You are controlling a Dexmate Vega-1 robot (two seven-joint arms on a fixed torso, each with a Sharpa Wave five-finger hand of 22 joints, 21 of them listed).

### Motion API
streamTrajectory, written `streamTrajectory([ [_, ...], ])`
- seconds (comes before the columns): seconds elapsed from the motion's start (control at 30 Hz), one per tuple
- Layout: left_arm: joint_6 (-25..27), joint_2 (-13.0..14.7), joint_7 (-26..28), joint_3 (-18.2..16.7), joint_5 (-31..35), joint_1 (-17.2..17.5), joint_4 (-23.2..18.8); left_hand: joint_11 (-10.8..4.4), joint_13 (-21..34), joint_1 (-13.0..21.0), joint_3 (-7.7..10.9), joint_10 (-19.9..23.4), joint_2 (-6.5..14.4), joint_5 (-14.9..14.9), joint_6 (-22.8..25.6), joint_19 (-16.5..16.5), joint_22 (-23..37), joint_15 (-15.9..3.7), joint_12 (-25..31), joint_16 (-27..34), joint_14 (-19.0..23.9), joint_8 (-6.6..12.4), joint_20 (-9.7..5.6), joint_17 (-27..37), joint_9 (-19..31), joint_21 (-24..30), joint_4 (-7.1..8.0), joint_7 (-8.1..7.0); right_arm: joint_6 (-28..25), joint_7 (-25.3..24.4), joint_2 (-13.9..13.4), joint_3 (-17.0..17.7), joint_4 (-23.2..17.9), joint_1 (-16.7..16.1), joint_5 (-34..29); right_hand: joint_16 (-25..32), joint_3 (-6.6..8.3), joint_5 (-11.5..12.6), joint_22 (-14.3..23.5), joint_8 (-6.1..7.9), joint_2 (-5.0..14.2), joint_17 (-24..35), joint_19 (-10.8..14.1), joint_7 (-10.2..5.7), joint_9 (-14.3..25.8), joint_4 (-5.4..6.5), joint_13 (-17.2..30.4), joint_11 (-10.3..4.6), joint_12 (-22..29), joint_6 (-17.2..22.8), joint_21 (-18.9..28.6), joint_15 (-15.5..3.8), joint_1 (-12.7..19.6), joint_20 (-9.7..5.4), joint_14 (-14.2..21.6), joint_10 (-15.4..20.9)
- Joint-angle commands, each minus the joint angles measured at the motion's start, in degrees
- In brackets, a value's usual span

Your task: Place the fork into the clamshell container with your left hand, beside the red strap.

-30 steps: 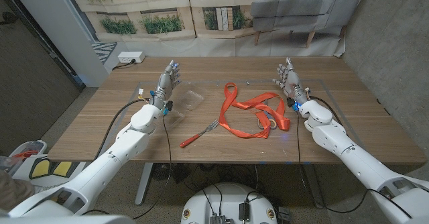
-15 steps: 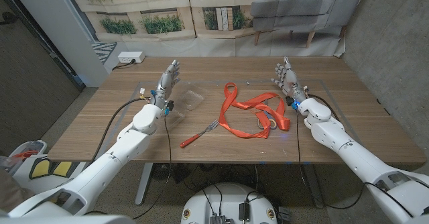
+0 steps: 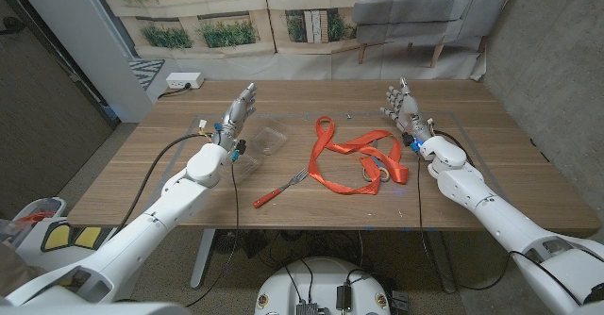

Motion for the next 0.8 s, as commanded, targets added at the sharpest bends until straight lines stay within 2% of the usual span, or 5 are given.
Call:
streamTrajectory([
  [0.03, 7.78, 3.14, 4.4, 0.41, 4.58, 1.82, -7.32, 0.23, 0.23, 0.7, 0.2, -0.36, 0.01, 0.01, -0.65, -0.28, 0.14, -0.08, -0.06, 0.06, -0.71, -0.42, -0.26, 0.02, 0.12, 0.17, -0.65, -0.24, -0.77, -0.53, -2.74, 0.91, -3.51, -2.37, -0.05, 0.04, 0.17, -0.01, 0.31, 0.32, 0.22, 0.08, 0.21, -0.08, 0.09, -0.28, 0.07, -0.1, 0.09, 0.05, 0.02, -0.3, 0.17, 0.15, -0.23, -0.05],
  [0.13, 9.95, 3.71, 5.35, 0.61, 5.69, 2.04, -8.77, 0.41, 0.24, 0.99, 0.3, -0.22, 0.18, -0.02, -0.71, -0.3, 0.13, -0.22, -0.01, 0.06, -0.87, -0.48, -1.42, 0.01, 0.13, 0.18, -0.93, -0.19, -2.14, -2.42, -4.19, 0.38, -5.24, -2.53, -2.18, 0.03, 0.17, -0.02, 0.3, 0.34, 0.21, 0.08, 0.23, -0.08, 0.09, -0.32, 0.07, 0.08, 0.09, 0.11, 0.02, -0.29, 0.22, 0.16, -0.21, 0.0],
  [0.23, 10.05, 3.85, 5.18, 0.73, 6.02, 1.98, -8.84, 0.27, 0.24, 1.13, 0.34, -0.17, 0.24, -0.03, -0.77, -0.36, 0.12, -0.5, 0.0, 0.0, -1.09, -0.51, -1.71, 0.0, 0.13, 0.17, -1.08, -0.12, -2.07, -2.09, -4.15, 0.36, -5.1, -2.39, -2.04, 0.02, 0.16, -0.02, 0.3, 0.34, 0.19, 0.08, 0.21, -0.09, 0.09, -0.35, 0.07, 0.1, 0.1, 0.12, 0.01, -0.33, 0.26, 0.2, -0.21, 0.03],
  [0.6, 20.19, 6.46, 9.85, 2.07, 13.17, 2.27, -15.2, 0.38, 0.27, 1.57, 0.44, 0.67, 0.38, -0.08, -0.76, -0.37, 0.1, -0.39, 0.31, 0.04, -1.34, -0.53, -1.91, -0.02, 0.14, 0.19, -1.58, 0.01, -2.02, -2.74, -4.12, 0.21, -5.25, -2.11, -2.64, -0.02, 0.08, -0.08, 0.3, 0.37, 0.1, 0.07, 0.23, -0.13, 0.08, -0.5, 0.08, 0.11, 0.09, 0.23, 0.0, -0.45, 0.39, 0.2, -0.21, 0.16],
  [0.8, 22.16, 7.42, 10.39, 2.3, 15.09, 2.72, -17.01, 0.27, 0.29, 1.67, 0.4, 1.15, 0.35, -0.12, -0.68, -0.27, 0.1, -0.37, 0.49, 0.12, -1.27, -0.52, -1.9, -0.01, 0.14, 0.24, -1.79, 0.07, -2.17, -3.42, -4.53, 0.74, -6.5, -3.24, -2.19, -0.02, 0.06, -0.1, 0.3, 0.38, 0.09, 0.06, 0.27, -0.11, 0.08, -0.57, 0.08, 0.13, 0.09, 0.26, 0.01, -0.56, 0.48, 0.2, -0.17, 0.21],
])
